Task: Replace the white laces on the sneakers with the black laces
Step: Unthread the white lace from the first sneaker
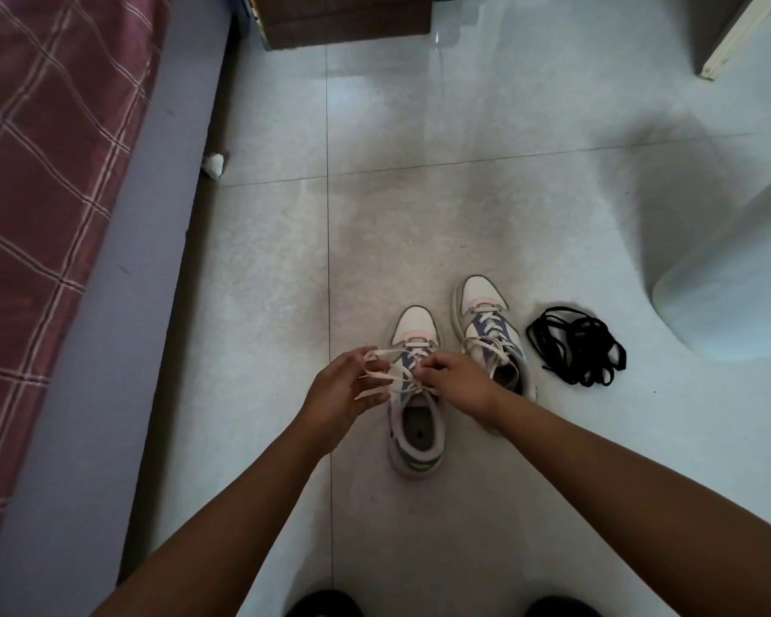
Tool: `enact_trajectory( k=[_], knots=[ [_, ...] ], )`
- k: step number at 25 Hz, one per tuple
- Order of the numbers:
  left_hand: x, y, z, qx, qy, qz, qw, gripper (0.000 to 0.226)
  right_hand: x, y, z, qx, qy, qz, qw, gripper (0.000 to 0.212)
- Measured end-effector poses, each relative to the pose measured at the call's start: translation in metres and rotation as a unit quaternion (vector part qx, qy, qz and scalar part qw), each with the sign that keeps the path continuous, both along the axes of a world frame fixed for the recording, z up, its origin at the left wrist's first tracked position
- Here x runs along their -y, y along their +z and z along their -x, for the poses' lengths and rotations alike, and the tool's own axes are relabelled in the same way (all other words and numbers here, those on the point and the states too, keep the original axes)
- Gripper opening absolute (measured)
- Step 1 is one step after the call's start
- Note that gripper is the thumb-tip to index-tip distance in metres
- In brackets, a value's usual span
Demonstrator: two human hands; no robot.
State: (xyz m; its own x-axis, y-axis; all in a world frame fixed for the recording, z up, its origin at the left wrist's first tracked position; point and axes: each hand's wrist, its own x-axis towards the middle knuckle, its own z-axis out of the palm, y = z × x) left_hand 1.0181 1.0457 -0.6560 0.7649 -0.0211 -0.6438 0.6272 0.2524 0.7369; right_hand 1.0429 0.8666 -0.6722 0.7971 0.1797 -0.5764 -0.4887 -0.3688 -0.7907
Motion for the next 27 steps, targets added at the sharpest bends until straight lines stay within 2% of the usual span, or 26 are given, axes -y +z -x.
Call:
enact_trajectory(
  k=[1,4,7,8,11,15,19,22,24,25,27],
  knots=[
    [0.003,-0.003,0.001,-0.003,-0.013,-0.035,0.999,0.021,0.0,0.001,-0.001,-0.017,-0.018,-0.014,1.0,0.013],
    [0.008,-0.013,0.007,0.005,-0.085,-0.183,0.979,0.041,-0.002,0.004,-0.001,-0.039,-0.051,-0.041,0.997,0.012],
    [0.011,-0.022,0.014,0.114,-0.219,-0.314,0.917,0.041,-0.002,0.004,0.0,-0.051,-0.071,-0.072,0.994,0.01],
    [0.014,-0.024,0.015,0.134,-0.235,-0.317,0.909,0.043,-0.001,0.003,0.0,-0.058,-0.077,-0.078,0.992,0.01],
    [0.023,-0.027,0.015,0.099,-0.195,-0.281,0.934,0.055,-0.001,0.005,0.0,-0.085,-0.118,-0.1,0.984,0.016],
    [0.022,-0.032,0.019,0.145,-0.234,-0.336,0.901,0.037,0.004,0.006,0.003,-0.108,-0.154,-0.15,0.971,0.026],
    [0.015,-0.03,0.011,0.175,-0.287,-0.328,0.883,0.042,0.01,0.002,0.003,-0.121,-0.176,-0.185,0.959,0.03],
    [0.016,-0.032,0.005,0.191,-0.307,-0.369,0.857,0.03,0.009,-0.001,0.006,-0.083,-0.126,-0.143,0.978,0.019],
    [0.019,-0.031,0.002,0.186,-0.274,-0.378,0.864,0.023,0.009,-0.003,0.008,-0.023,-0.035,-0.077,0.996,0.013],
    [0.021,-0.029,0.001,0.189,-0.254,-0.378,0.87,0.019,0.008,-0.004,0.008,0.018,0.028,-0.023,0.999,0.017],
    [0.024,-0.025,-0.001,0.216,-0.22,-0.374,0.875,0.015,0.002,-0.006,0.008,0.103,0.116,0.075,0.985,0.016]
  ],
)
